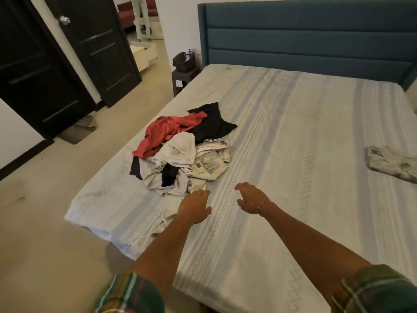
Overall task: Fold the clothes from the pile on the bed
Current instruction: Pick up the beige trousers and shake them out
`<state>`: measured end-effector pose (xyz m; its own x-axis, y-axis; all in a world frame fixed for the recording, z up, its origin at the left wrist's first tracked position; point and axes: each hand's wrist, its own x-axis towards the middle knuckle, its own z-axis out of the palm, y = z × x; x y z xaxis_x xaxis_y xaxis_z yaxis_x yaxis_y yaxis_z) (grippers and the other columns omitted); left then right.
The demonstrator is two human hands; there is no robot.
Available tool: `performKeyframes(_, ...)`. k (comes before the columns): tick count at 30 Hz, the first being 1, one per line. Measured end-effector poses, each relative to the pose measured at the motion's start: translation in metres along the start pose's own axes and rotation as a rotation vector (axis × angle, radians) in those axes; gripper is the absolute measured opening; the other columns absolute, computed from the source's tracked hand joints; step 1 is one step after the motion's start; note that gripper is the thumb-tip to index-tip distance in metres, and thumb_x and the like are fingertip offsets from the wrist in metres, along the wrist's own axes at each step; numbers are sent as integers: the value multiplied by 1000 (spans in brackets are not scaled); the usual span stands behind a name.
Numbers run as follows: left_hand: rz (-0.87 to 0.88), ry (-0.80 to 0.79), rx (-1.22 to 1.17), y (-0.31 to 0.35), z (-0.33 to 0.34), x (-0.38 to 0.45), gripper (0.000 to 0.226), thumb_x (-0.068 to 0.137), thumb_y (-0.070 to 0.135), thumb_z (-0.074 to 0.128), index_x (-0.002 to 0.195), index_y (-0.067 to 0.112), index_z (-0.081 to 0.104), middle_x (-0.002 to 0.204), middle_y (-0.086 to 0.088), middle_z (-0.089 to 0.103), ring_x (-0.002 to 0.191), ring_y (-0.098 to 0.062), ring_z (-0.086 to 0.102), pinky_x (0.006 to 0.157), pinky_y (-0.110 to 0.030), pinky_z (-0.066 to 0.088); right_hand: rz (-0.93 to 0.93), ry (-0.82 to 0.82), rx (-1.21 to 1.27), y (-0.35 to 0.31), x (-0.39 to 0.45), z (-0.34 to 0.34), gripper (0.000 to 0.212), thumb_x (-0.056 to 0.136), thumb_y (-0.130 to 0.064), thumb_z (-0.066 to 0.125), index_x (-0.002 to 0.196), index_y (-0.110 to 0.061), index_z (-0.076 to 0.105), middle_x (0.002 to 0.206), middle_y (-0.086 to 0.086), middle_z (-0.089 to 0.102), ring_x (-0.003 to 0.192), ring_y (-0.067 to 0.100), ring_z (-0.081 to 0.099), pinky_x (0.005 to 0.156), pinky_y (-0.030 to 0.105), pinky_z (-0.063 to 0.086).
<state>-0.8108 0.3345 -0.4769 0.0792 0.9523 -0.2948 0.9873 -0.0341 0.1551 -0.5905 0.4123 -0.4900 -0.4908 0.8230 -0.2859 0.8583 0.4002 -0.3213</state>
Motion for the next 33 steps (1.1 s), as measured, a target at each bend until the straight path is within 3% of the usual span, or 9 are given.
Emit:
performKeyframes(11, -94, -137, -36, -128, 54, 91, 54, 100, 41, 50, 148, 22, 36, 146, -3, 47, 129, -25, 49, 102, -42, 42, 59, -196, 157, -20, 160, 85, 46, 102, -25, 54, 146, -17, 44, 152, 9, 39, 137, 26, 42, 111, 39, 39)
performKeyframes(18, -71, -142, -13, -166, 79, 132, 51, 100, 41, 49, 147, 24, 39, 143, -1, 50, 128, -23, 50, 105, -43, 40, 94, -166, 187, -18, 258, 114, 31, 96, -12, 57, 123, -20, 71, 164, 18, 13, 138, 32, 46, 111, 36, 41)
performKeyframes(20, -76, -143, -17, -175, 81, 141, 50, 101, 40, 48, 147, 23, 39, 145, -2, 49, 130, -24, 50, 105, -45, 42, 103, -178, 210, -19, 279, 121, 32, 95, -10, 56, 123, -16, 72, 163, 16, 21, 138, 33, 46, 112, 35, 41)
performKeyframes(23, -91, -128, -103, -184, 79, 154, 46, 104, 34, 44, 148, 22, 40, 146, -4, 49, 130, -26, 50, 103, -45, 45, 152, -181, 284, -24, 292, 126, 29, 95, -14, 56, 118, -4, 71, 129, 18, 63, 117, 34, 61, 94, 31, 50)
performKeyframes(25, -129, -70, -258, -183, 74, 162, 44, 105, 31, 43, 148, 18, 43, 143, -7, 54, 128, -27, 53, 103, -43, 45, 221, -119, 353, -30, 292, 118, 23, 94, -15, 61, 99, 2, 75, 102, 19, 72, 98, 33, 68, 80, 32, 52)
performKeyframes(29, -179, 49, -507, -173, 62, 176, 35, 104, 18, 50, 134, 1, 52, 114, -18, 69, 107, -35, 64, 93, -41, 47, 273, 111, 488, -46, 283, 88, 10, 80, -7, 76, 74, -4, 70, 75, 11, 69, 75, 26, 66, 70, 37, 55)
performKeyframes(31, -224, 85, -608, -164, 49, 185, 33, 100, 14, 55, 130, -1, 53, 104, -21, 70, 99, -37, 66, 88, -39, 50, 234, 211, 472, -51, 276, 68, 16, 81, -4, 72, 79, -7, 56, 76, 7, 62, 72, 26, 57, 63, 36, 48)
performKeyframes(33, -257, 72, -653, -156, 33, 192, 41, 97, 18, 62, 134, 4, 50, 111, -18, 68, 104, -33, 65, 88, -35, 48, 184, 276, 396, -54, 266, 47, 24, 86, -3, 65, 93, -14, 45, 79, 7, 59, 71, 26, 54, 58, 34, 39)
